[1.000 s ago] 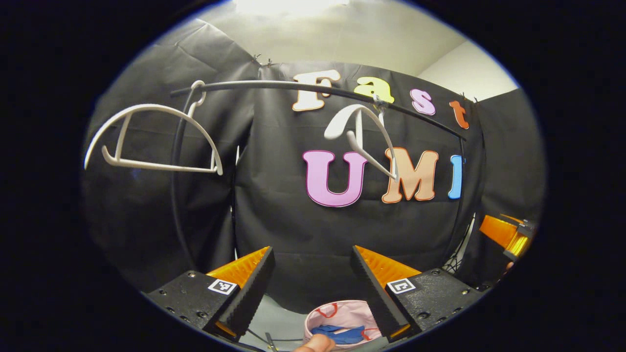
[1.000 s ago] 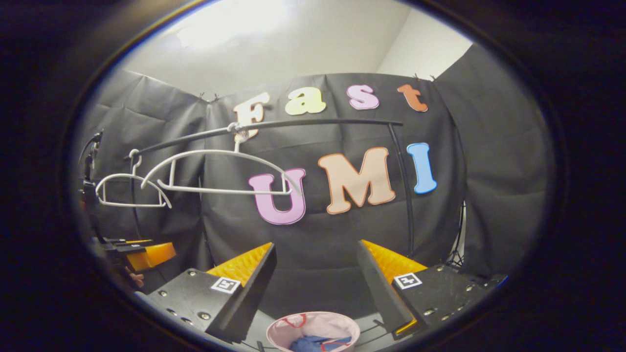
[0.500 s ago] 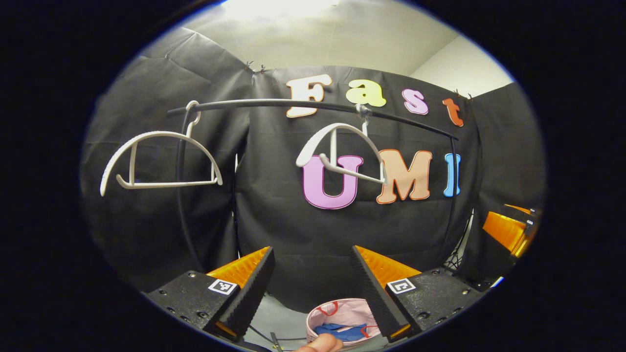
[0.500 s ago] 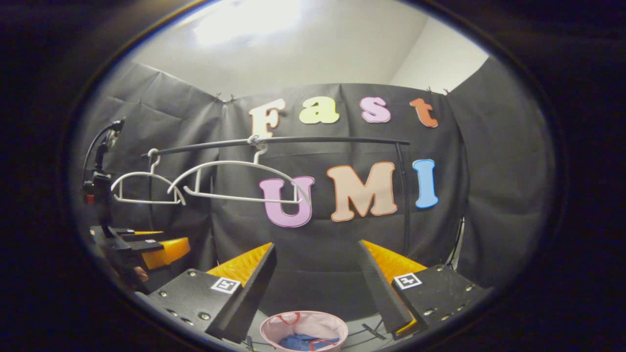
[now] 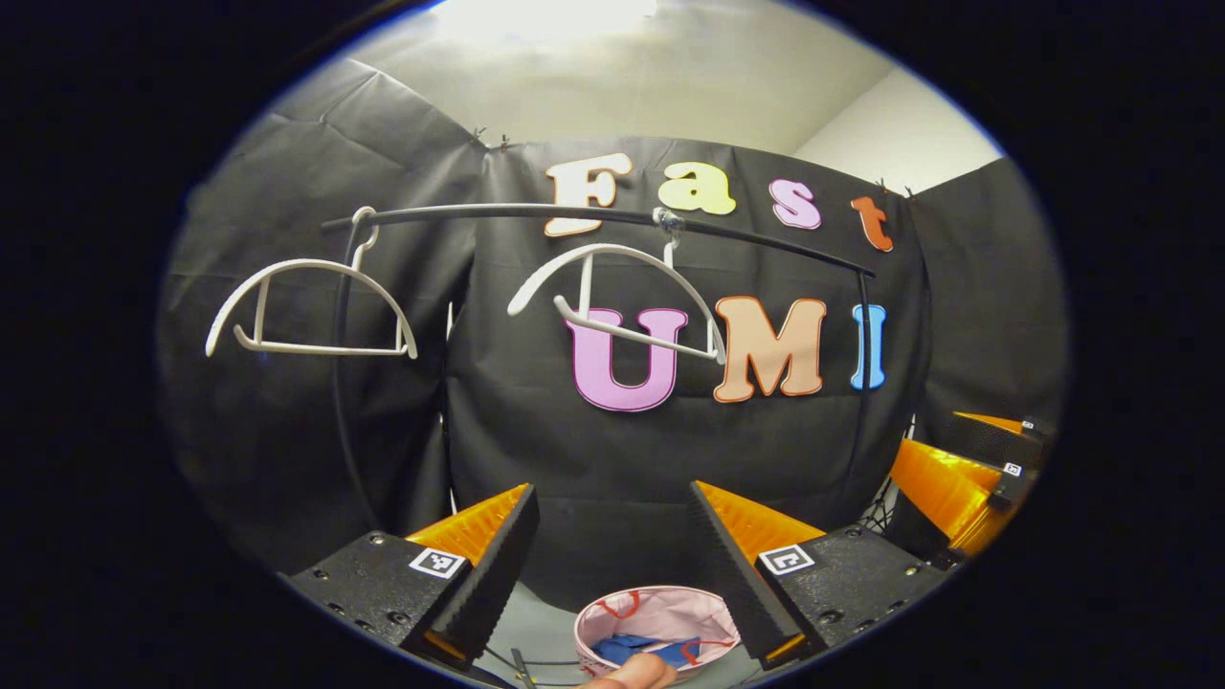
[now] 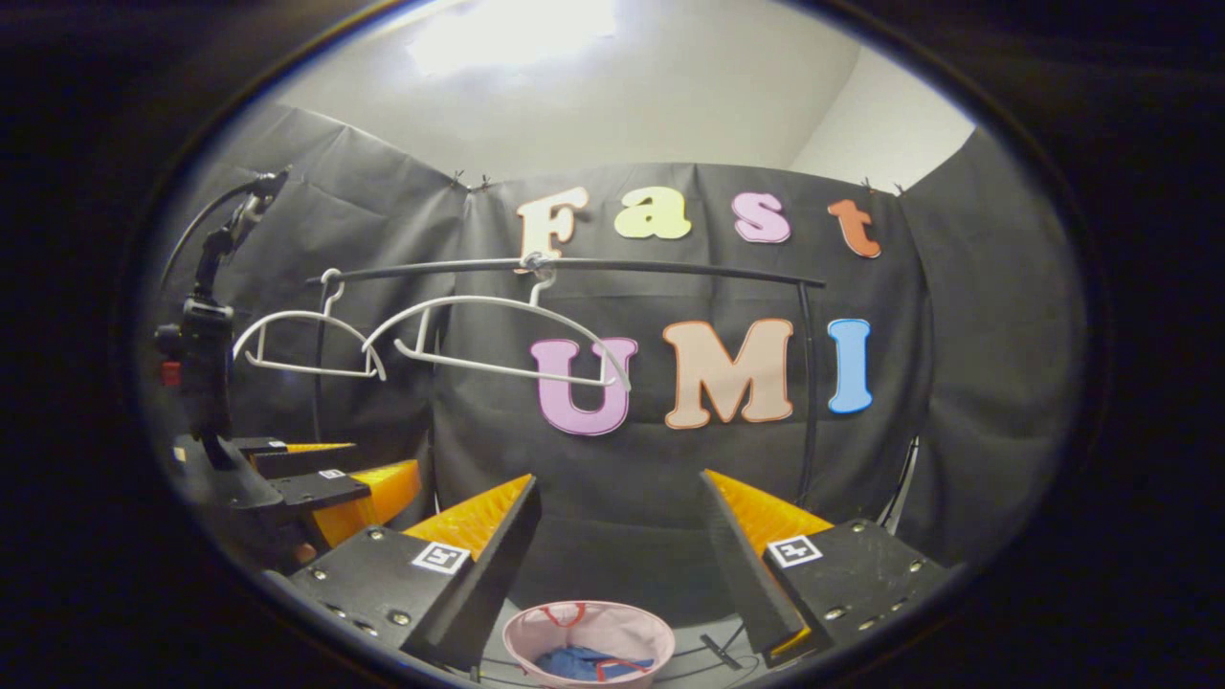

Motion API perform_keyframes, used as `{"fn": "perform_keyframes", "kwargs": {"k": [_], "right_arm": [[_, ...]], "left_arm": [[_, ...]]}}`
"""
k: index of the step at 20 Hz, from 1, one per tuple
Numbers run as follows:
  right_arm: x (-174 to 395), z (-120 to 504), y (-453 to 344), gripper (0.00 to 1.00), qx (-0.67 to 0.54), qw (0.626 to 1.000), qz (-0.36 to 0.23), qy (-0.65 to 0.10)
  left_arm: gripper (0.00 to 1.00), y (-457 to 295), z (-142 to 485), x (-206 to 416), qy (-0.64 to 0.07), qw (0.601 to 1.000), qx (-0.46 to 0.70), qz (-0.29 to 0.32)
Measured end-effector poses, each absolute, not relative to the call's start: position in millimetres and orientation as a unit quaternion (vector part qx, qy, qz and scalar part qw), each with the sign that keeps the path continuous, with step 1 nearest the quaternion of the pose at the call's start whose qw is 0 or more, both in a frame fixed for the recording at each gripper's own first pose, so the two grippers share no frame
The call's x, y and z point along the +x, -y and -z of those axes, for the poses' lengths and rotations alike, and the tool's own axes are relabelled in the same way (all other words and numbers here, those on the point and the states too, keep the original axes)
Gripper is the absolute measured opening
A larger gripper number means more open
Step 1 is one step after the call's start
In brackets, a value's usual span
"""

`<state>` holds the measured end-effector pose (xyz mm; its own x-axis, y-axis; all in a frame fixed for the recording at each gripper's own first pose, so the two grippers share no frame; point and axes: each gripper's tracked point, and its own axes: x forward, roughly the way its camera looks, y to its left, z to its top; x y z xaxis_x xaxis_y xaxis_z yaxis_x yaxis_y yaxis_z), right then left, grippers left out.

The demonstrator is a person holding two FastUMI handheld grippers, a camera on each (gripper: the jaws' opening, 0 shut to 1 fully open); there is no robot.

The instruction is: Grasp the clothes on the hanger with both hands and then place them into the laundry hamper below.

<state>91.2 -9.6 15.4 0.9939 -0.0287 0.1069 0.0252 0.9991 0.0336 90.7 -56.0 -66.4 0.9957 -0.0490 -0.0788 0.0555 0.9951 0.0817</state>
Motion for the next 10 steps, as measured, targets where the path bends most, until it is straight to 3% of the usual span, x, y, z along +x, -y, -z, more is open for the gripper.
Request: {"fn": "perform_keyframes", "kwargs": {"k": [10], "right_arm": [[91,-11,12,0.94,0.033,0.996,-0.003,0.077]], "left_arm": [[0.94,41,56,92,-0.012,0.999,0.051,0.002]]}}
